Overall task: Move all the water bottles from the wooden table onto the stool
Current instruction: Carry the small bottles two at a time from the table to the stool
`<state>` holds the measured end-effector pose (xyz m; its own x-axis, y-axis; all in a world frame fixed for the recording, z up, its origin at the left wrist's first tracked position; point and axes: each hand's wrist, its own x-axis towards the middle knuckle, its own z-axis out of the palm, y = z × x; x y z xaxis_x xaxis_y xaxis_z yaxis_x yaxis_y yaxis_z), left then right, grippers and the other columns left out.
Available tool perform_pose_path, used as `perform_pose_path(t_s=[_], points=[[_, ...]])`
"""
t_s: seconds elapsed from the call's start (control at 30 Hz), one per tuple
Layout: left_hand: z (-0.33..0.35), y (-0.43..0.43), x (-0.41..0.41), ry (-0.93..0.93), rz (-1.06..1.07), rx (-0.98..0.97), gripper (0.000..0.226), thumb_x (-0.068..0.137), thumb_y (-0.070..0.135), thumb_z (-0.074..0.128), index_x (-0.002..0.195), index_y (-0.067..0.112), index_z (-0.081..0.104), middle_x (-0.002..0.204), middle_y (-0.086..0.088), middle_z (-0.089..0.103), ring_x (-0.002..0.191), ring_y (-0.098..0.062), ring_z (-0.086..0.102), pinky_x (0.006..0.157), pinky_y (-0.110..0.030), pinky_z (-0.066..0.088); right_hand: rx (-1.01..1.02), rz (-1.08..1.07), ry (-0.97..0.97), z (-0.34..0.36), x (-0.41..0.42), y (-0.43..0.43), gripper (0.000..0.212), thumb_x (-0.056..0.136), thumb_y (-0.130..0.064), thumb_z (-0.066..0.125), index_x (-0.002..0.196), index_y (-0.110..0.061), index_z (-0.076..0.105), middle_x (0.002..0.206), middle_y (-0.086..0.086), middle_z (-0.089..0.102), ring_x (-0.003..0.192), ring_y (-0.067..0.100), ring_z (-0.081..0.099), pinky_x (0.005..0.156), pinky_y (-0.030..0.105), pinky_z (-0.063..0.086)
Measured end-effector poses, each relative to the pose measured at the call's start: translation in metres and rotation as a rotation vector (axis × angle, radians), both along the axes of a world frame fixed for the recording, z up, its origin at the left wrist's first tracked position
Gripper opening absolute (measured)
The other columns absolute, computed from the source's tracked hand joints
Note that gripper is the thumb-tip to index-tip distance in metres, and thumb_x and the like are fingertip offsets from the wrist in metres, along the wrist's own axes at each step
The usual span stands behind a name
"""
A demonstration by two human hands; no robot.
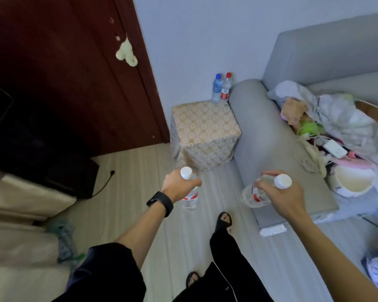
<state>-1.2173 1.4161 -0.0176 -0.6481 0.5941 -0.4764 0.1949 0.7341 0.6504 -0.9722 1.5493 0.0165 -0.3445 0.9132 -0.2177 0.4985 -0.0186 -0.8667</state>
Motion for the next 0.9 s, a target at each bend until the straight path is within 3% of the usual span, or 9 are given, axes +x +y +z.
perform_pose_path(t_s=[0.33,0.53,0.63,0.8,0.9], points=[[-0.016,0.153,-0.094,-0.042,0.071,-0.022,0.028,0.075,0.034,0.081,0.098,0.021,0.072,0.09,0.004,0.073,0.087,-0.015,0.065,0.071,-0.026,0.048,0.008,0.077,-0.16,-0.022,-0.098,0.173,0.021,0.077,-0.025,0.081,0.093,-0.031,0.069,0.086,-0.005,0.069,0.084,0.019,0.063,0.074,0.027,0.041],[-0.032,0.208,-0.145,-0.111,0.121,-0.016,0.028,0.078,0.032,0.081,0.1,0.017,0.07,0.093,0.0,0.074,0.083,-0.013,0.064,0.061,-0.018,0.045,-0.013,0.125,-0.182,-0.038,-0.158,0.238,0.023,0.075,-0.027,0.082,0.091,-0.035,0.068,0.086,-0.012,0.069,0.083,0.012,0.064,0.076,0.028,0.046],[-0.055,0.232,-0.176,-0.141,0.125,-0.055,0.028,0.079,0.034,0.079,0.102,0.02,0.068,0.097,0.0,0.073,0.089,-0.016,0.065,0.061,-0.019,0.043,-0.038,0.164,-0.215,-0.055,-0.19,0.266,0.022,0.075,-0.032,0.082,0.09,-0.036,0.066,0.085,-0.013,0.068,0.082,0.011,0.064,0.076,0.029,0.047],[-0.091,0.277,-0.227,-0.183,0.128,-0.106,0.029,0.081,0.03,0.077,0.105,0.024,0.062,0.098,0.003,0.066,0.093,-0.02,0.061,0.072,-0.025,0.043,-0.159,0.2,-0.31,-0.084,-0.249,0.312,0.037,0.074,-0.038,0.082,0.105,-0.022,0.068,0.093,-0.005,0.07,0.091,0.018,0.068,0.077,0.031,0.051],[-0.103,0.305,-0.247,-0.198,0.166,-0.122,0.027,0.084,0.027,0.073,0.108,0.024,0.061,0.087,0.009,0.057,0.083,-0.017,0.056,0.074,-0.028,0.045,-0.205,0.206,-0.354,-0.101,-0.278,0.338,0.062,0.074,-0.042,0.081,0.13,-0.022,0.061,0.118,-0.003,0.067,0.111,0.021,0.063,0.092,0.032,0.049]])
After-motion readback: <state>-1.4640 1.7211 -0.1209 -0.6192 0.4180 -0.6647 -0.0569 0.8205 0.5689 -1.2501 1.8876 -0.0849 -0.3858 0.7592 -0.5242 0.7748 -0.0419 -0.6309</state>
